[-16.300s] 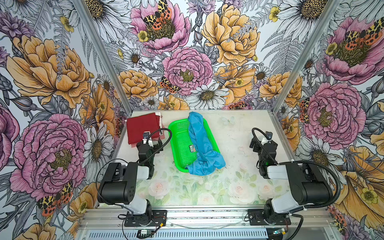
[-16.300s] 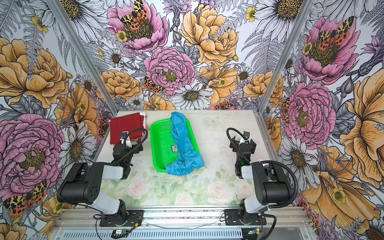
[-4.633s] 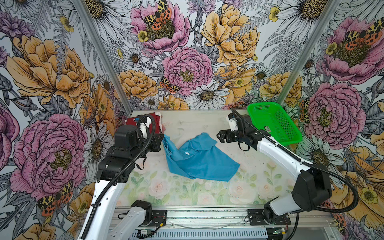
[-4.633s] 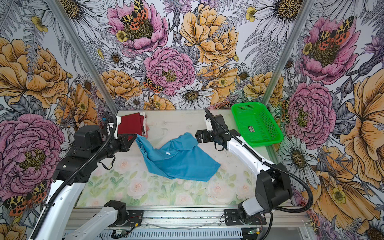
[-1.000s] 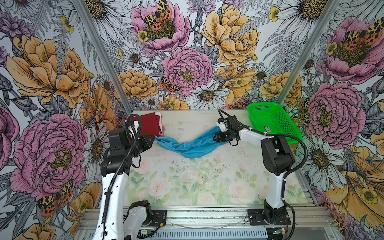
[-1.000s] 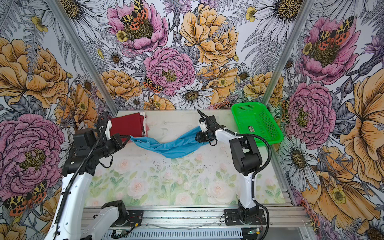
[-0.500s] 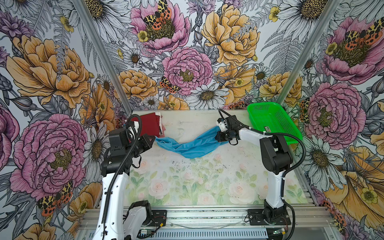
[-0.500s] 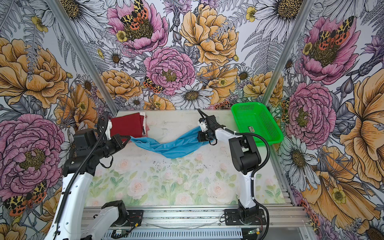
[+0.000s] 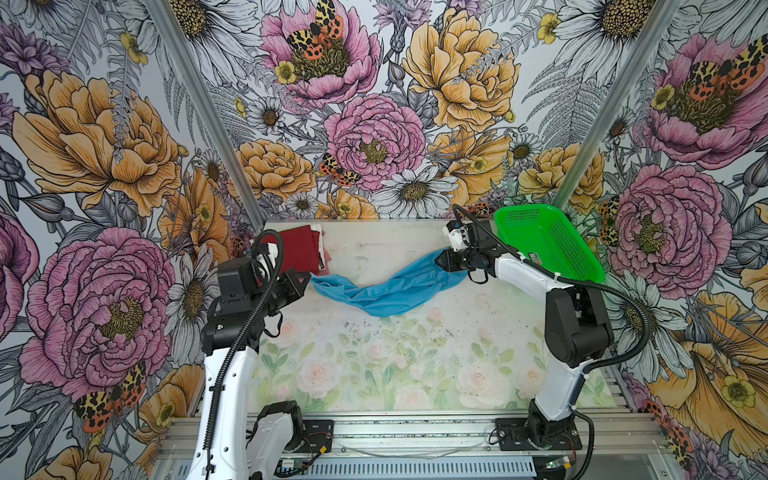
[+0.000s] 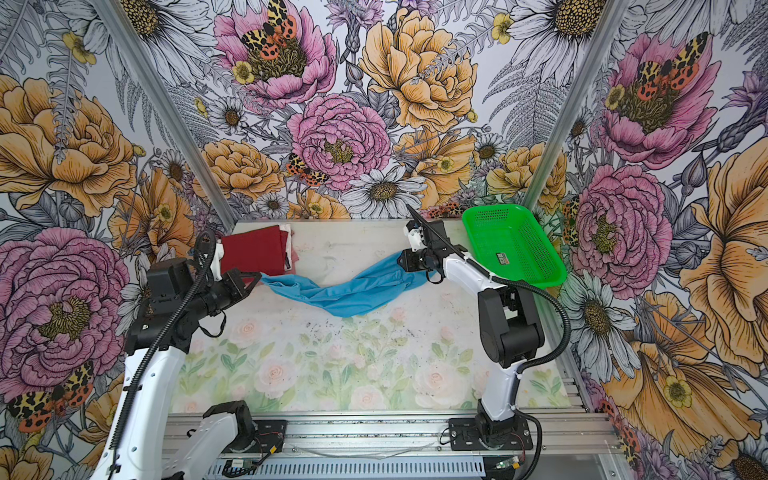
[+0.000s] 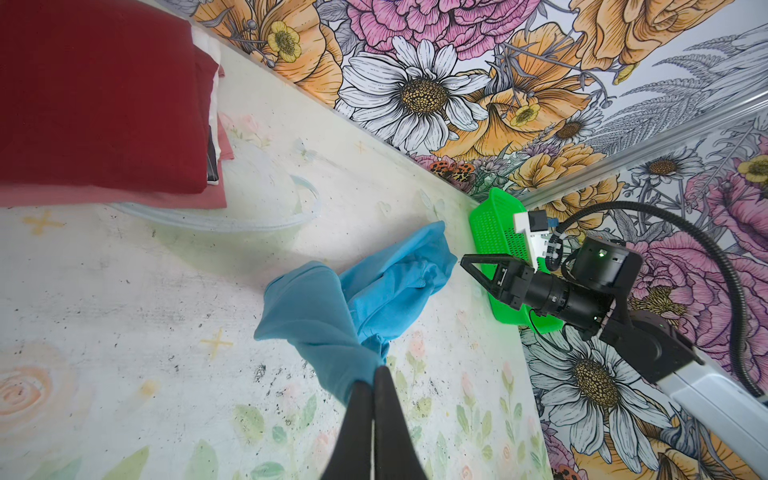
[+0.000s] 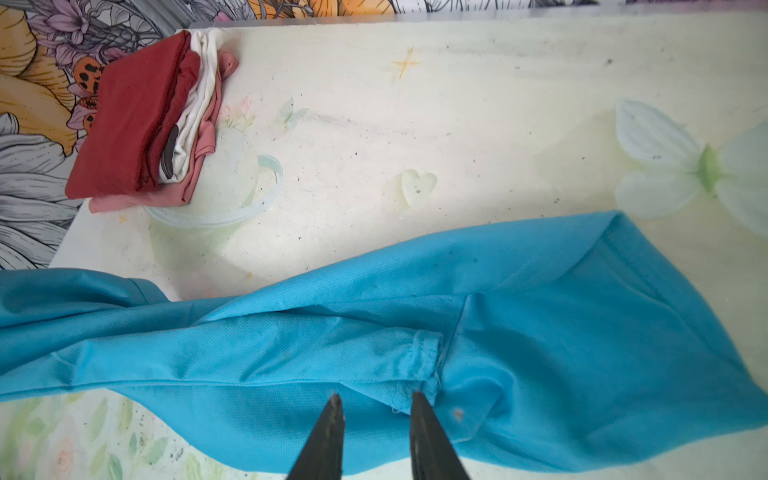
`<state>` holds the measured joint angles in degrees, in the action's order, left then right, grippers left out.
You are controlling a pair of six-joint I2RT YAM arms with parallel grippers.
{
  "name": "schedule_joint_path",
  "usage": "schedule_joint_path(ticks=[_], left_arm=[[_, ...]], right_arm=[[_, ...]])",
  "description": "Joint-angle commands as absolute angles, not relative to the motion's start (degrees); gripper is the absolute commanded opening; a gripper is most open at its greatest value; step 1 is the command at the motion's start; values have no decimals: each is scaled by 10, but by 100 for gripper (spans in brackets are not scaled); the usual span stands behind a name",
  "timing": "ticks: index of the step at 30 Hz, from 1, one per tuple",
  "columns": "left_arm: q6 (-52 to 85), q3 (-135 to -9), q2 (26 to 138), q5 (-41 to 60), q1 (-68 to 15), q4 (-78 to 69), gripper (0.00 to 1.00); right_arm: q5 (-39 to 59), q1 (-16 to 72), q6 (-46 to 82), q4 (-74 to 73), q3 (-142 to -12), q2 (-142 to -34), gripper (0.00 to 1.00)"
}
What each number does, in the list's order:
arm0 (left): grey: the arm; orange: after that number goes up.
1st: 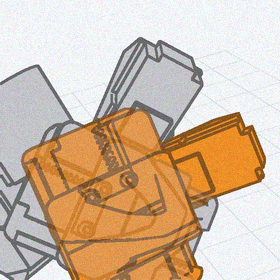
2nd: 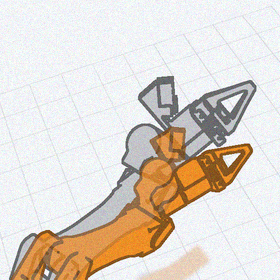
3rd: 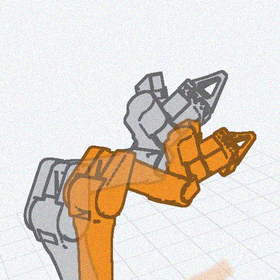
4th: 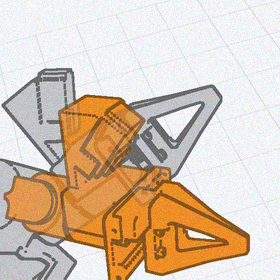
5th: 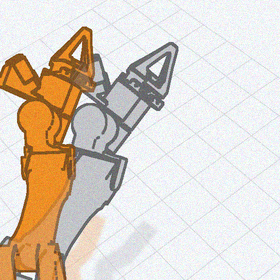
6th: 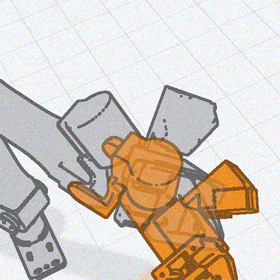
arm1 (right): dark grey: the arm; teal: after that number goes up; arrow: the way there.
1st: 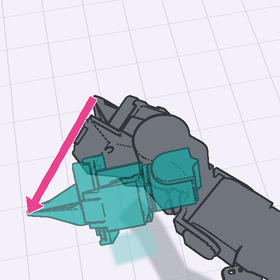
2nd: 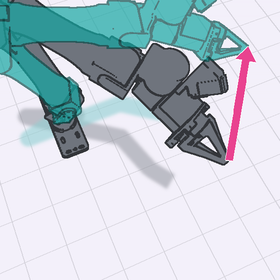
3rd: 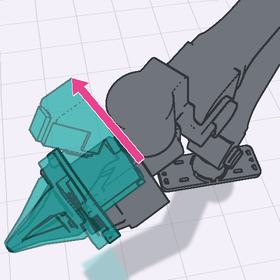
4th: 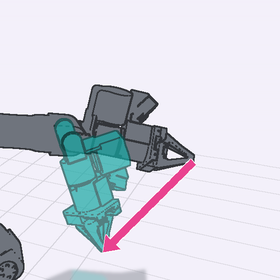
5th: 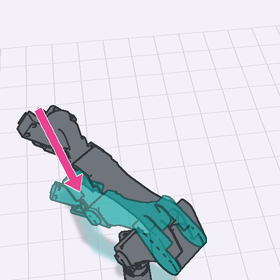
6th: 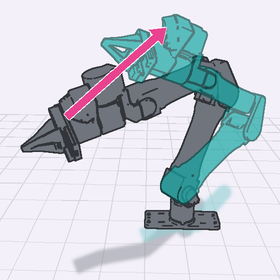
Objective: Fold and stack the t-shirts
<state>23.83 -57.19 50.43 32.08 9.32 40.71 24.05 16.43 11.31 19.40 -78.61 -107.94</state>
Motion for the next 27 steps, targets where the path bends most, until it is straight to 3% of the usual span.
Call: schedule_joint_path(ticks=[1, 16, 18, 20, 22, 27], left_arm=[[229, -561, 488, 333, 101, 406, 0], [230, -563, 480, 335, 106, 417, 0], [230, -564, 478, 336, 105, 417, 0], [230, -565, 475, 334, 106, 420, 0], [229, -564, 475, 333, 107, 421, 0], [226, -568, 485, 332, 107, 421, 0]], right_arm=[[257, 164, 120, 193, -799, -1130, 44], [297, 165, 127, 183, -856, -1240, 45], [296, 167, 130, 183, -867, -1249, 37], [294, 169, 134, 183, -872, -1246, 19], [288, 172, 133, 182, -868, -1231, 8], [264, 172, 122, 182, -843, -1160, 0]])
